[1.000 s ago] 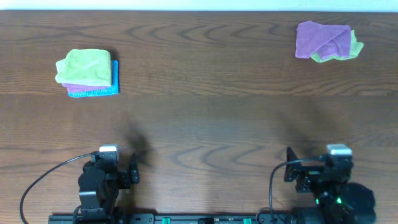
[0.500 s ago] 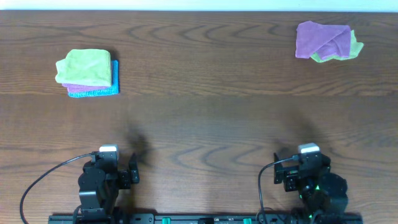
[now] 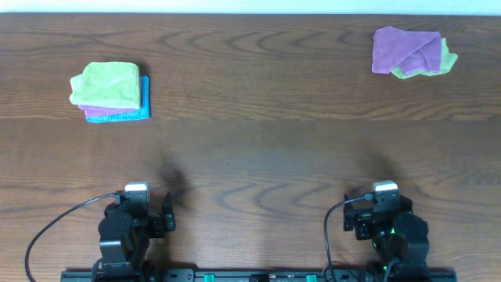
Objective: Fold the cloth
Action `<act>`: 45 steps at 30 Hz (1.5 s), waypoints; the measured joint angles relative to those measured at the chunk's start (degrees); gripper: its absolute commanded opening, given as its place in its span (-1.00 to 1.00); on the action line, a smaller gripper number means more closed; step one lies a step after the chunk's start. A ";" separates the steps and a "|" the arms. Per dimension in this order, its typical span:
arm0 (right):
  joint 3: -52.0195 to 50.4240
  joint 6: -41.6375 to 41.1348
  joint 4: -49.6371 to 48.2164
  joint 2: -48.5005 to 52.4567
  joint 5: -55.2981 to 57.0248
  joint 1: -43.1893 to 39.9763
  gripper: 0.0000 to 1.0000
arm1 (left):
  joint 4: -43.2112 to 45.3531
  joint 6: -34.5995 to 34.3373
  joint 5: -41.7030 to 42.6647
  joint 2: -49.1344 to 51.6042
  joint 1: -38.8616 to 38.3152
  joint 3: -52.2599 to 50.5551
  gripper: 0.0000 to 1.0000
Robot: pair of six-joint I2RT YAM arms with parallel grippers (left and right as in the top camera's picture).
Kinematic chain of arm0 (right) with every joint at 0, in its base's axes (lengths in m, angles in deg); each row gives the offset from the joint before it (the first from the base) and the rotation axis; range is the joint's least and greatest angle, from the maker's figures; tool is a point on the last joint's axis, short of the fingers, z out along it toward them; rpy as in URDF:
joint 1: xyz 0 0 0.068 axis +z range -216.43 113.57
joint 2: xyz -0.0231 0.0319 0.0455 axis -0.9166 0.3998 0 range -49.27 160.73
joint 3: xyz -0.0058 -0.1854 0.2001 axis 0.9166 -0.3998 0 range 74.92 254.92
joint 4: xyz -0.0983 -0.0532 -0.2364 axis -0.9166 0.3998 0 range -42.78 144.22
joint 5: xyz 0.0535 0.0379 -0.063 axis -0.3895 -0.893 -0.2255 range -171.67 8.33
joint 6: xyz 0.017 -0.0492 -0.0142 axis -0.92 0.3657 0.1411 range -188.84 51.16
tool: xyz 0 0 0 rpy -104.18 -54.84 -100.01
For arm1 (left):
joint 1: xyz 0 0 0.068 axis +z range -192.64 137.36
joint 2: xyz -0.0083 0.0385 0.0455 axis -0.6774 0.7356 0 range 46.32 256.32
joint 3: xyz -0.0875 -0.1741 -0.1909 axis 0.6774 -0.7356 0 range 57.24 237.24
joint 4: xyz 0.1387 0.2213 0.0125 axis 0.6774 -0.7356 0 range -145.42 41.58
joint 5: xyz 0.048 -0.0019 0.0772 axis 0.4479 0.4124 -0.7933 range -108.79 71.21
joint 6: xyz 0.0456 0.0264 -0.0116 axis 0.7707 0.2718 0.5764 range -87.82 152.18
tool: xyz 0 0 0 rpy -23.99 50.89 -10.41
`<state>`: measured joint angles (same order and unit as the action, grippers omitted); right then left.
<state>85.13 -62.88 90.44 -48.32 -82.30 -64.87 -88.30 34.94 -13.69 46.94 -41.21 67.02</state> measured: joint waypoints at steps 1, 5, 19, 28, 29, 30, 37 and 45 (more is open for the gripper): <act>0.00 -0.44 0.00 0.00 0.31 0.00 0.98 | 0.00 0.00 0.02 0.00 0.00 0.00 0.91; 0.00 -1.20 -0.07 0.00 0.81 0.00 0.98 | -0.02 0.00 0.02 0.00 0.00 0.00 0.90; 0.00 -1.57 -0.20 0.00 1.49 0.00 0.99 | 0.00 0.00 0.00 0.00 0.00 0.00 0.91; 0.00 -1.60 -0.20 0.00 1.53 0.00 0.98 | -0.02 0.00 0.00 0.00 0.00 0.00 0.91; 0.00 -1.60 -0.20 0.00 1.53 0.00 0.99 | -0.02 0.00 0.02 0.00 0.00 0.00 0.90; 0.00 -1.60 -0.20 0.00 1.53 0.00 0.99 | 0.00 0.00 0.02 0.00 0.00 0.00 0.90; 0.00 -1.60 -0.20 0.00 1.53 0.00 0.98 | -0.02 0.00 0.00 0.00 0.00 0.00 0.91; 0.00 -1.60 -0.20 0.00 1.53 0.00 0.99 | -0.02 0.00 0.02 0.00 0.00 0.00 0.91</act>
<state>85.13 -64.48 90.25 -48.32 -80.77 -64.87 -88.32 34.94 -13.67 46.94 -41.21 67.02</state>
